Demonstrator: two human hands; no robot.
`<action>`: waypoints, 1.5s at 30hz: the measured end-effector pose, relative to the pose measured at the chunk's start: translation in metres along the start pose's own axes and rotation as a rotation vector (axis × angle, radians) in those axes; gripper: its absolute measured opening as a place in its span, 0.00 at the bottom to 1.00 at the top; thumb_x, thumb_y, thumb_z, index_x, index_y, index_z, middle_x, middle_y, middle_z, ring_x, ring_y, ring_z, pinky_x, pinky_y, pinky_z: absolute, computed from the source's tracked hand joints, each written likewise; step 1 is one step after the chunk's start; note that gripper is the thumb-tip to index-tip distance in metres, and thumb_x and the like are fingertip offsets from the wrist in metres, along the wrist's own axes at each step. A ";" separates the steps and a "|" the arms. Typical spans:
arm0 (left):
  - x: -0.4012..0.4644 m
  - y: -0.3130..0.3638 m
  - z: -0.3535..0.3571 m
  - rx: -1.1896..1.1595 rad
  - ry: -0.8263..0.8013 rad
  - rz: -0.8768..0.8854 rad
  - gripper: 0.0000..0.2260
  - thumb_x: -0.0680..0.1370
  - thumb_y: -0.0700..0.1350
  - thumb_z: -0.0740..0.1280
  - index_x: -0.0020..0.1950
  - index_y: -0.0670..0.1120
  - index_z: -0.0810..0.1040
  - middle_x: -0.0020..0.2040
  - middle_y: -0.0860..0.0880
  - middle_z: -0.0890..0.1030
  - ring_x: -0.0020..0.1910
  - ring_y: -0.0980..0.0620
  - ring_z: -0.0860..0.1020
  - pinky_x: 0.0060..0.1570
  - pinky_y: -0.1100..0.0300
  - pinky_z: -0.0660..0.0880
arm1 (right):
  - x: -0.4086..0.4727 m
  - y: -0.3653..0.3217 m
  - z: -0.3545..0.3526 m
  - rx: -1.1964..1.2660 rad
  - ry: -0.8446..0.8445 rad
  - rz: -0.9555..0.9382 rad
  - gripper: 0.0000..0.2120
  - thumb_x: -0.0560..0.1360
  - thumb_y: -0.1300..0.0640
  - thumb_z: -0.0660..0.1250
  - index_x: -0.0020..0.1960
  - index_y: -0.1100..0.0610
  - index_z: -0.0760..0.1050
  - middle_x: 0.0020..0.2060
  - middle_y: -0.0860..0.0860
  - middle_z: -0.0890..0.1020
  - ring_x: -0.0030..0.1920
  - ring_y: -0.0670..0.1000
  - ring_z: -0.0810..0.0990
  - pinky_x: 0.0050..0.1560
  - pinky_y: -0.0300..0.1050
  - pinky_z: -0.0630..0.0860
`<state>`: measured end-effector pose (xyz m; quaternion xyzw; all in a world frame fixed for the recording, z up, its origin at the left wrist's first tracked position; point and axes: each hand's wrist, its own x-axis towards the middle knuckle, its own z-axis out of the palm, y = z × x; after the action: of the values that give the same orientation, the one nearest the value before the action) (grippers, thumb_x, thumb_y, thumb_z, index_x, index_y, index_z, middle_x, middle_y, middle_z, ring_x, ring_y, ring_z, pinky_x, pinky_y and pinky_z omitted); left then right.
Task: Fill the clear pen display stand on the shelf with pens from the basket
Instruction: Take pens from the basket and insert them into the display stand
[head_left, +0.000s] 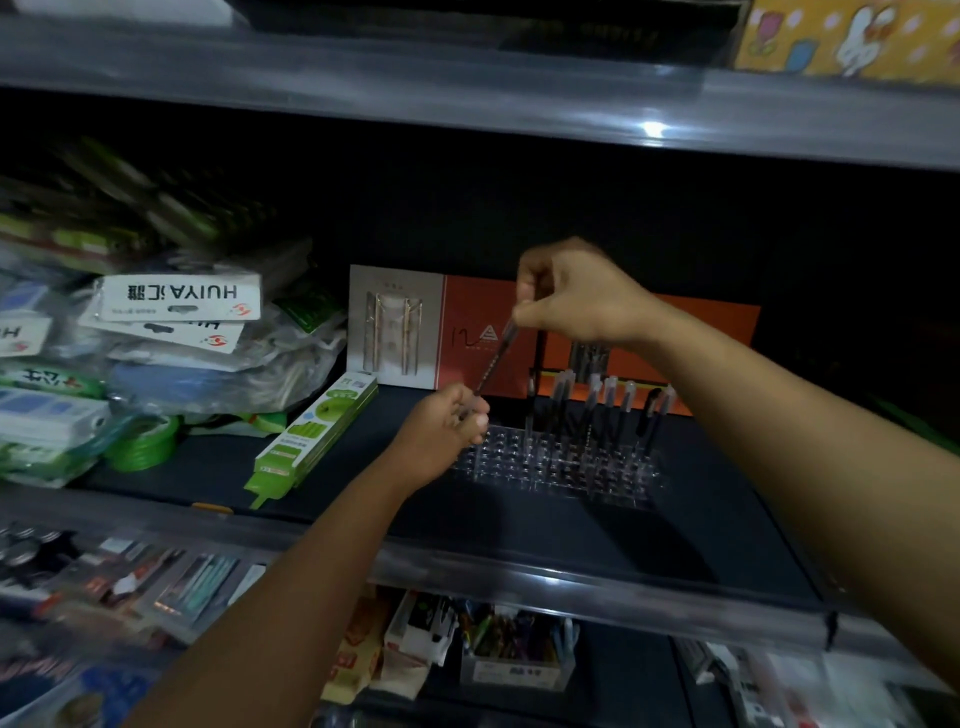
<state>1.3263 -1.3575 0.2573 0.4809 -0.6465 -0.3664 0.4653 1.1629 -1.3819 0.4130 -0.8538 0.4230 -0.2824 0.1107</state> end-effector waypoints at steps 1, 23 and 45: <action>0.000 -0.003 0.000 0.018 0.008 -0.007 0.07 0.79 0.37 0.62 0.46 0.49 0.73 0.42 0.49 0.77 0.39 0.54 0.77 0.45 0.61 0.73 | 0.001 0.001 -0.001 0.012 0.023 0.019 0.05 0.68 0.62 0.72 0.39 0.63 0.77 0.27 0.48 0.75 0.24 0.40 0.70 0.26 0.31 0.65; 0.006 -0.018 0.003 0.111 0.109 0.006 0.04 0.79 0.36 0.62 0.47 0.42 0.76 0.38 0.50 0.78 0.35 0.54 0.76 0.41 0.61 0.74 | 0.005 0.044 0.030 -0.186 -0.167 0.104 0.08 0.71 0.60 0.71 0.38 0.56 0.71 0.34 0.53 0.77 0.34 0.50 0.74 0.35 0.46 0.70; 0.004 -0.018 -0.001 0.082 0.105 0.017 0.05 0.79 0.36 0.62 0.47 0.43 0.76 0.38 0.50 0.78 0.35 0.56 0.76 0.40 0.66 0.73 | 0.022 0.048 0.046 -0.300 -0.284 0.117 0.05 0.73 0.62 0.69 0.38 0.58 0.77 0.37 0.53 0.81 0.37 0.50 0.78 0.34 0.43 0.73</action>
<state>1.3323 -1.3665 0.2420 0.5126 -0.6398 -0.3100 0.4815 1.1679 -1.4309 0.3637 -0.8659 0.4894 -0.0863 0.0570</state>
